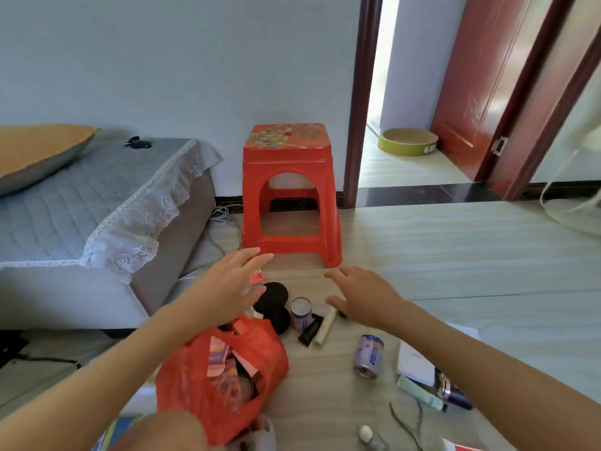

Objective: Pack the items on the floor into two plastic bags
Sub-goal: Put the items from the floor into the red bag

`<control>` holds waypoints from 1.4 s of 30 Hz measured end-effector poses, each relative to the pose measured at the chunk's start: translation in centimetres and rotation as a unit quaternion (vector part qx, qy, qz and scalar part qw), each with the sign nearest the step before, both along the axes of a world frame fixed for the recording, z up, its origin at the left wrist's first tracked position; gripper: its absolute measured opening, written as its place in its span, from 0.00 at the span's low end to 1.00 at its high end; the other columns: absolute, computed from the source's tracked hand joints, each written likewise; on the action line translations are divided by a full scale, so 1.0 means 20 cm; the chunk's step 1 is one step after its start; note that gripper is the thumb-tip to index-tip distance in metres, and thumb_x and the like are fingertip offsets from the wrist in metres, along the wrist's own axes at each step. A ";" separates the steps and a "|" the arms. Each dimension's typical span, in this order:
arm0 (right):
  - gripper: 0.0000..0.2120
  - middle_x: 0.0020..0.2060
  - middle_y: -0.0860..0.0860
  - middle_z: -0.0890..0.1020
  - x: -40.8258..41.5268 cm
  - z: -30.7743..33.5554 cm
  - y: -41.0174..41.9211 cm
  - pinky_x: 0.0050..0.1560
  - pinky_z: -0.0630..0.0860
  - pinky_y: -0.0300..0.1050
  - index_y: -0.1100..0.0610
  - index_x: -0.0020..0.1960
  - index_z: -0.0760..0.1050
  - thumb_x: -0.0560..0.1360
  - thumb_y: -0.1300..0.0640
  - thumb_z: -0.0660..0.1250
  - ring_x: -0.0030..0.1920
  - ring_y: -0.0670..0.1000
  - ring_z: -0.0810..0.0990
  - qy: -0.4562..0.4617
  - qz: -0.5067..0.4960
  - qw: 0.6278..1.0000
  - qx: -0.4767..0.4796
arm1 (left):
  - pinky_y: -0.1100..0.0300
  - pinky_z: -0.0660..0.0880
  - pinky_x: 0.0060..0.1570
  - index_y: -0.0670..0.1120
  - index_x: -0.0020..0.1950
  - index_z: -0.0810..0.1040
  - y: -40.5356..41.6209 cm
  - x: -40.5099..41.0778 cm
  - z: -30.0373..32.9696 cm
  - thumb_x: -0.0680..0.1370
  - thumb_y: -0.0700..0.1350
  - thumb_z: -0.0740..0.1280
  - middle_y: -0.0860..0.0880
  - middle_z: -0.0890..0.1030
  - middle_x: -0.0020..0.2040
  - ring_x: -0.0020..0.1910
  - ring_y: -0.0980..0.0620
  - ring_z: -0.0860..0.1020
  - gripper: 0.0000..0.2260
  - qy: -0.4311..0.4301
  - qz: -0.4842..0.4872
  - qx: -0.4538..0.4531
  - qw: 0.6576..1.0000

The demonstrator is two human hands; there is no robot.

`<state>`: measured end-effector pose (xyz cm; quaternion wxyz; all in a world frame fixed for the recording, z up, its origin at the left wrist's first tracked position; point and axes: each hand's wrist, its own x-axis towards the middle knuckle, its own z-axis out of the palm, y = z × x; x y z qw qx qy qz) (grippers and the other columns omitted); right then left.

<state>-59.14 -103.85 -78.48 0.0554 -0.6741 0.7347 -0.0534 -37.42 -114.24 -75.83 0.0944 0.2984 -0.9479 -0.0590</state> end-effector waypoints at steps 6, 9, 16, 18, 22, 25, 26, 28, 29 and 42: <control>0.25 0.68 0.53 0.68 -0.45 -0.04 0.35 0.62 0.67 0.47 0.53 0.73 0.56 0.79 0.45 0.55 0.66 0.54 0.67 0.005 -0.105 0.994 -0.005 | 0.54 0.62 0.67 0.49 0.74 0.57 0.15 -0.58 -0.12 0.78 0.48 0.60 0.47 0.57 0.75 0.73 0.48 0.57 0.25 -0.081 -0.088 -0.038 0.992; 0.24 0.67 0.54 0.69 -0.64 -0.23 0.54 0.61 0.67 0.48 0.53 0.72 0.57 0.80 0.46 0.53 0.66 0.55 0.67 0.040 -0.130 0.989 0.063 | 0.55 0.62 0.67 0.48 0.73 0.59 0.24 -0.77 -0.35 0.78 0.47 0.61 0.46 0.60 0.74 0.72 0.48 0.60 0.25 -0.069 -0.096 0.019 0.993; 0.20 0.62 0.57 0.72 -0.87 -0.76 0.67 0.57 0.70 0.50 0.57 0.67 0.63 0.79 0.49 0.57 0.62 0.57 0.70 -0.008 -0.213 0.964 0.159 | 0.56 0.59 0.68 0.49 0.74 0.55 0.29 -1.01 -0.91 0.78 0.52 0.59 0.46 0.57 0.75 0.73 0.48 0.58 0.27 -0.172 -0.074 0.097 0.977; 0.20 0.60 0.58 0.72 -0.92 -0.92 0.64 0.56 0.69 0.50 0.58 0.66 0.63 0.78 0.49 0.58 0.61 0.58 0.70 -0.028 -0.235 0.958 0.162 | 0.55 0.59 0.68 0.52 0.75 0.52 0.28 -1.06 -1.06 0.77 0.56 0.59 0.47 0.56 0.75 0.73 0.48 0.57 0.29 -0.206 -0.076 0.114 0.969; 0.24 0.61 0.58 0.71 -0.99 -1.21 0.55 0.55 0.69 0.50 0.60 0.65 0.64 0.76 0.47 0.62 0.60 0.58 0.69 -0.014 -0.233 0.959 0.158 | 0.52 0.57 0.70 0.53 0.76 0.46 0.25 -1.15 -1.36 0.75 0.60 0.61 0.47 0.52 0.76 0.74 0.47 0.53 0.36 -0.234 -0.054 0.153 0.959; 0.32 0.58 0.63 0.74 -0.98 -1.40 0.47 0.51 0.74 0.54 0.64 0.62 0.69 0.67 0.46 0.73 0.58 0.64 0.73 -0.028 -0.229 0.960 0.158 | 0.51 0.62 0.67 0.51 0.76 0.49 0.26 -1.21 -1.53 0.74 0.60 0.63 0.44 0.56 0.75 0.73 0.45 0.58 0.36 -0.195 -0.015 0.188 0.963; 0.35 0.56 0.64 0.76 -0.97 -1.45 0.45 0.48 0.76 0.56 0.65 0.60 0.72 0.62 0.45 0.76 0.56 0.65 0.76 -0.031 -0.237 0.957 0.165 | 0.51 0.65 0.65 0.50 0.75 0.52 0.26 -1.23 -1.58 0.73 0.59 0.65 0.44 0.59 0.74 0.71 0.45 0.62 0.36 -0.161 -0.008 0.192 0.968; 0.39 0.56 0.63 0.77 -0.96 -1.54 0.41 0.49 0.76 0.56 0.63 0.60 0.73 0.58 0.40 0.77 0.56 0.65 0.76 -0.022 -0.266 0.950 0.160 | 0.51 0.68 0.62 0.49 0.74 0.57 0.28 -1.26 -1.65 0.72 0.56 0.68 0.43 0.63 0.72 0.69 0.44 0.66 0.35 -0.106 0.003 0.197 0.975; 0.40 0.60 0.62 0.74 -0.94 -1.57 0.40 0.53 0.74 0.57 0.61 0.64 0.70 0.61 0.37 0.74 0.59 0.64 0.73 -0.019 -0.279 0.947 0.158 | 0.51 0.68 0.62 0.48 0.74 0.58 0.28 -1.28 -1.68 0.72 0.55 0.68 0.42 0.63 0.72 0.69 0.43 0.66 0.35 -0.094 0.014 0.201 0.975; 0.33 0.74 0.59 0.50 -0.86 -1.70 0.19 0.70 0.52 0.61 0.54 0.70 0.53 0.71 0.44 0.62 0.72 0.65 0.50 -0.071 -0.367 0.916 0.144 | 0.51 0.71 0.56 0.52 0.75 0.54 0.25 -1.27 -1.83 0.73 0.47 0.69 0.41 0.66 0.62 0.60 0.41 0.69 0.35 -0.064 0.130 0.292 0.945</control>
